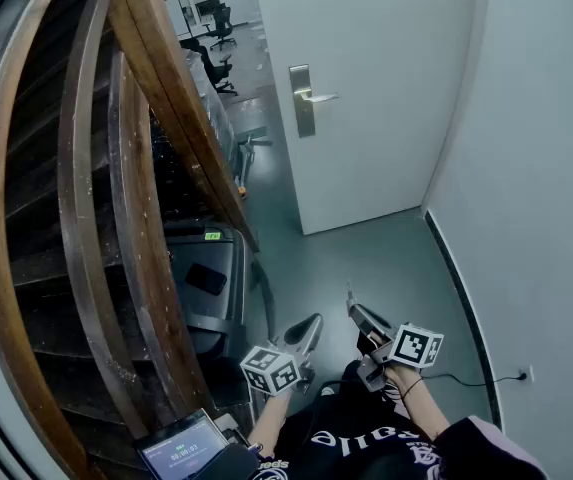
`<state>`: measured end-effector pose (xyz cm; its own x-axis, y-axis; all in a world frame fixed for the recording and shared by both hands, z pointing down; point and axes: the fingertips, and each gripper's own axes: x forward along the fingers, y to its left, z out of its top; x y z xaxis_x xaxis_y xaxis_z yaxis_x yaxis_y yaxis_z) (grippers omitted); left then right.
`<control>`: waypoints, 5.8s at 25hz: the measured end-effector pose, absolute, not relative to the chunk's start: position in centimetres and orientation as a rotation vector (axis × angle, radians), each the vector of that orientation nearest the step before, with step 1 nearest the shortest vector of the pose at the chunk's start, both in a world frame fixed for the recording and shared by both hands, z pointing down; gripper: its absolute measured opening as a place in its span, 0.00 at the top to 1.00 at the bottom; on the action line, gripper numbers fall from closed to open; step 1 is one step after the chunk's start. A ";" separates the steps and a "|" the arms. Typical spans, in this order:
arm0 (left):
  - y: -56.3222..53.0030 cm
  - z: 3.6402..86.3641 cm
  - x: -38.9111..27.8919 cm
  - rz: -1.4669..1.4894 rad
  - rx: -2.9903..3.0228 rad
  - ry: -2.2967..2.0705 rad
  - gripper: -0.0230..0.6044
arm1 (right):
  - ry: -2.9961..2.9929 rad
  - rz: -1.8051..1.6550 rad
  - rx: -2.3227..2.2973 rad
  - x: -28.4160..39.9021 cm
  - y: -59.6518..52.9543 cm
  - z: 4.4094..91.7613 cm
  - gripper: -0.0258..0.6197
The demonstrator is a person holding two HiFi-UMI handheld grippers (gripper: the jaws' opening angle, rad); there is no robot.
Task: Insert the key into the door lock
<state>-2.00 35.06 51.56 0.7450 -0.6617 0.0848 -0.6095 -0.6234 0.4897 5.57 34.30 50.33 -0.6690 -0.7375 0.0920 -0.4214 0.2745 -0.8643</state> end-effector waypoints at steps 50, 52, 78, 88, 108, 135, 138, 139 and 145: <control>-9.1 50.5 0.0 -0.133 2.450 -1.144 0.96 | 2.279 -1.415 -0.873 8.6 -10.9 51.2 0.90; -11.5 50.3 -0.6 -0.122 2.473 -1.128 0.96 | 2.261 -1.414 -0.881 7.9 -13.5 51.4 0.90; -21.8 51.2 -2.5 -0.110 2.506 -0.972 0.96 | 1.992 -1.592 -0.813 4.2 -35.3 53.3 0.91; -22.9 51.4 -4.1 -0.131 2.474 -1.018 0.96 | 1.984 -1.631 -0.764 3.5 -36.9 53.0 0.91; -23.7 52.0 -5.8 -0.153 2.425 -1.060 0.96 | 1.888 -1.732 -0.617 3.3 -37.7 53.3 0.91; -24.0 52.7 -6.6 -0.125 2.411 -1.078 0.96 | 1.927 -1.545 -0.834 4.9 -42.0 53.2 0.90; -23.6 52.9 -6.5 -0.119 2.406 -1.075 0.96 | 1.987 -1.506 -0.865 5.2 -41.0 53.0 0.90; -23.4 52.9 -6.4 -0.118 2.405 -1.073 0.96 | 2.002 -1.490 -0.876 5.4 -40.5 53.0 0.90; -21.6 52.6 -5.2 -0.130 2.407 -1.054 0.96 | 2.151 -1.416 -0.864 5.9 -35.0 52.2 0.90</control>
<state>-5.15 -21.64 52.58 0.6949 -0.7104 0.1114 -0.6623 -0.5719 0.4840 5.87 -35.03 52.15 -0.7174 -0.6966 -0.0100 -0.2662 0.2873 -0.9201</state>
